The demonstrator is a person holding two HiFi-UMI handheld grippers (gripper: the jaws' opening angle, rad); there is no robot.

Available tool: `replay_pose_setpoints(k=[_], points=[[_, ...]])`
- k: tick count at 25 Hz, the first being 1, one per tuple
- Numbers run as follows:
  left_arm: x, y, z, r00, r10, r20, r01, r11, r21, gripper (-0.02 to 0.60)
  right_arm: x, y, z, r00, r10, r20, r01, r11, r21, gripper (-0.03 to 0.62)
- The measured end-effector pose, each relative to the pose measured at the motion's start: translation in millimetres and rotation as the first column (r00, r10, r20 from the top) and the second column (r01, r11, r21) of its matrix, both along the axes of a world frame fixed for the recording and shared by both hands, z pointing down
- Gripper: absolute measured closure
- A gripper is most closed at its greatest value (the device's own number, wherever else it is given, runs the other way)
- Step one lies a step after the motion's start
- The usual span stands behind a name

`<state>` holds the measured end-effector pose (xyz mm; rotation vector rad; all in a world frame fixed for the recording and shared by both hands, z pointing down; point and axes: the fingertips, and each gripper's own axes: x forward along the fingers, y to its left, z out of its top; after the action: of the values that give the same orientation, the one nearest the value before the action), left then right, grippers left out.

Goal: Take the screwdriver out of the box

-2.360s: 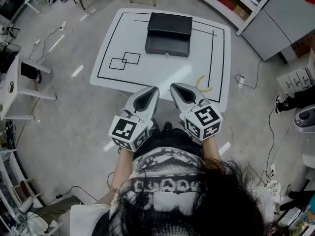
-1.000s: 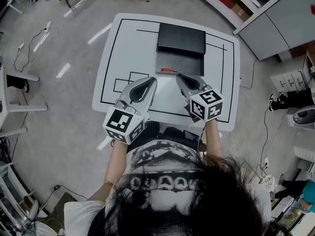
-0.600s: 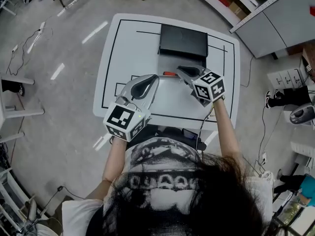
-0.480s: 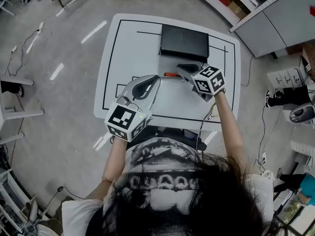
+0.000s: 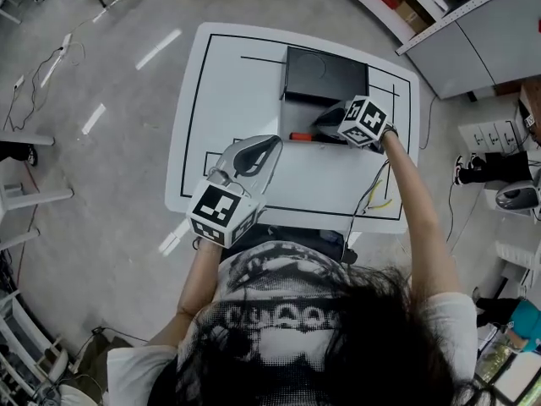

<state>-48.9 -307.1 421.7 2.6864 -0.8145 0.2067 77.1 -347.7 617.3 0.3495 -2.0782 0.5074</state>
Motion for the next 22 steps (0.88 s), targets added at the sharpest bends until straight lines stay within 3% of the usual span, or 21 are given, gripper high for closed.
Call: replay_pose_setpoints(k=[8,14,17,20,22], points=[[-1.1,-20.9,14.3,1.000,0.000,-0.002,0.000,1.000,-0.030,0.581,-16.0,10.6,22.7,0.989,-0.149,0.002,0.148,0.980,-0.133,0.483],[-2.9,-32.6,20.1,1.000,-0.010,0.000,0.010,0.999,-0.041,0.581,-30.6,9.0,34.9,0.982,-0.191,0.005,0.188,0.964,-0.185,0.485],[-5.9,-37.9,21.8,1.000,-0.023,0.000,0.023,0.999,-0.044,0.581,-26.3,-0.6,36.2,0.985,-0.170,-0.041,0.162,0.975,-0.150,0.442],[-11.8,-43.7,25.2,0.999,-0.043,0.005,0.043,0.998,-0.050,0.581,-18.8,-23.6,34.8,0.992,-0.091,-0.090,0.087,0.995,-0.045,0.496],[-15.9,-47.6,25.9,0.998,-0.058,0.006,0.058,0.997,-0.055,0.581,-19.2,-30.3,30.9,0.997,-0.046,-0.067,0.043,0.998,-0.037,0.511]])
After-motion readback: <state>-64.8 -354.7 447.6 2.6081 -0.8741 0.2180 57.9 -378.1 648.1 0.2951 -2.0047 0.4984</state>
